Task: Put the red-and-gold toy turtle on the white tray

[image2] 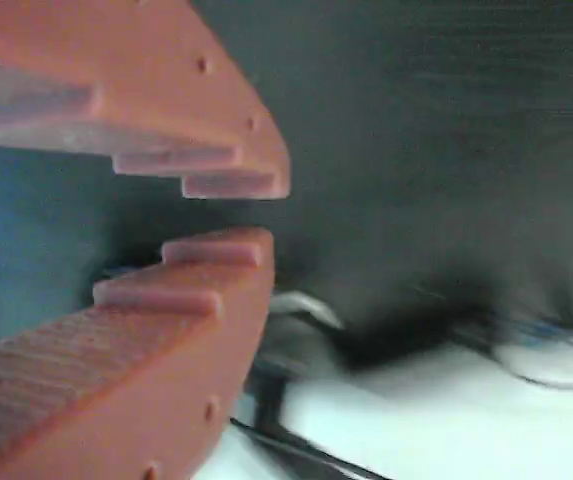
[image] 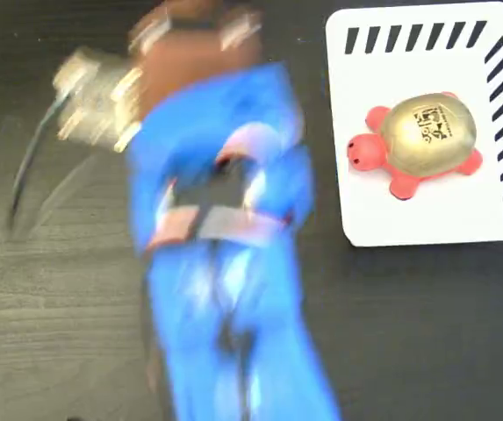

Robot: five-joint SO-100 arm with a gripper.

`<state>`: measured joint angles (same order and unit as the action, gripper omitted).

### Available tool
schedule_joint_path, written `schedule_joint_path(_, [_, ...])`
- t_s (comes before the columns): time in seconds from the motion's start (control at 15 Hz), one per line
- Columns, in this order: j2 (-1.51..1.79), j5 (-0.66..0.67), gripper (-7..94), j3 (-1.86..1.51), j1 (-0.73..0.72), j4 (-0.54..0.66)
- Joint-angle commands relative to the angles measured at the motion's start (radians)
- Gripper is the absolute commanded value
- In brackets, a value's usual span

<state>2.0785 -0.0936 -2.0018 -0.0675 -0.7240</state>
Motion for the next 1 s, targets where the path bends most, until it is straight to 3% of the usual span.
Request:
schedule_joint_path(0.0, [0.296, 0.058, 0, -0.356, -0.087, 0.288])
schedule_joint_path(0.07, [0.379, 0.094, 0, -0.489, -0.104, 0.350])
schedule_joint_path(0.2, [0.492, 0.103, 0, -0.635, -0.104, 0.321])
schedule_joint_path(0.6, [0.945, 0.069, 0, -0.864, -0.028, -0.225])
schedule_joint_path(0.93, [1.170, 0.072, 0, -0.923, -0.020, -0.535])
